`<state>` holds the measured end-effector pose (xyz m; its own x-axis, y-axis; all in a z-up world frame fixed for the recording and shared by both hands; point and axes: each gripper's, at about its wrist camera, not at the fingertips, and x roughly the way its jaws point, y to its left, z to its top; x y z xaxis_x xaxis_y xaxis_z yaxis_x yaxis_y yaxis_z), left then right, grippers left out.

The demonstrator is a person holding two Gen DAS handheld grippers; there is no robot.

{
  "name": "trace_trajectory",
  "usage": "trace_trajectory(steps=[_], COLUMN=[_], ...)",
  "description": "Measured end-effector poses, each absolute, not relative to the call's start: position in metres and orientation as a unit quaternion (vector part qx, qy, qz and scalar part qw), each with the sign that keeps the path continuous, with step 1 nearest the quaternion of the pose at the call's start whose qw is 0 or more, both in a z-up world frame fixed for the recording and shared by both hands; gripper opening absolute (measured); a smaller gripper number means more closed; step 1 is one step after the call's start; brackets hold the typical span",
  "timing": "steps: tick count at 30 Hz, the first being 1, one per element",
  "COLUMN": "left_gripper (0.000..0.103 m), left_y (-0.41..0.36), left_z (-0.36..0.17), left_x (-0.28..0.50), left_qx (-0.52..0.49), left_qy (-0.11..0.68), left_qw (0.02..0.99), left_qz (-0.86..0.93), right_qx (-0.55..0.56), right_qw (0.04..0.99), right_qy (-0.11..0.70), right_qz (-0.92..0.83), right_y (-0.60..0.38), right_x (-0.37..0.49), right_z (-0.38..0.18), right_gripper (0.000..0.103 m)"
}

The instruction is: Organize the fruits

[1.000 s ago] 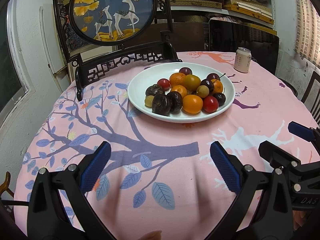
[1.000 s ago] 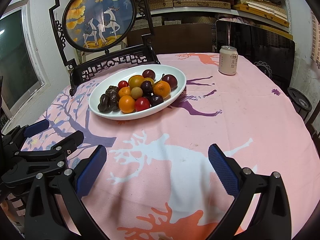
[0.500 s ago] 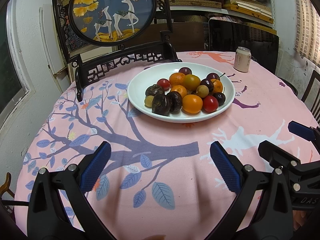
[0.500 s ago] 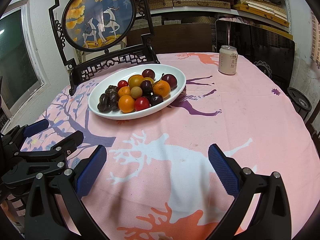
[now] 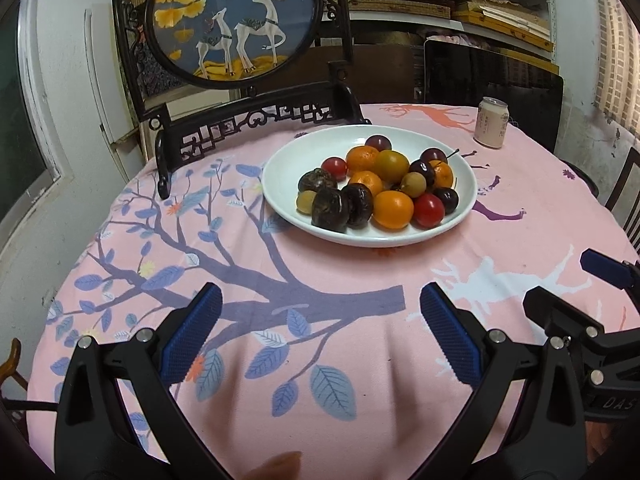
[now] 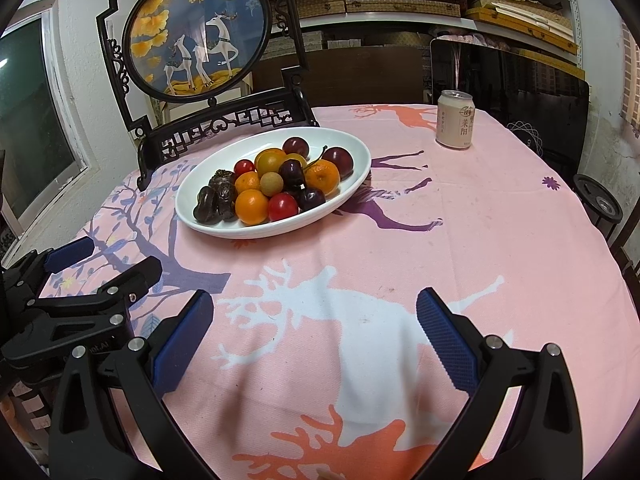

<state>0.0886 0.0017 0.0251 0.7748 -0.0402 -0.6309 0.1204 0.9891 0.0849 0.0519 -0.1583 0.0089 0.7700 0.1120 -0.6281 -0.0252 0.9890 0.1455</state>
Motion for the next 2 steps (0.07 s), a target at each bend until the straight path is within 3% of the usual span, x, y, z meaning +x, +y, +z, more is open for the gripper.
trace_trajectory(steps=[2], left_gripper=[0.101], left_y=[0.0028], left_z=[0.0243], left_x=[0.0894], left_qx=[0.058], left_qy=[0.336], left_qw=[0.939], left_qz=[-0.043], right_qx=[0.064], right_qw=[0.938], right_qy=[0.338], right_qz=[0.035], right_y=[-0.1591], right_x=[0.0518], right_z=[0.0079], right_gripper=[0.102])
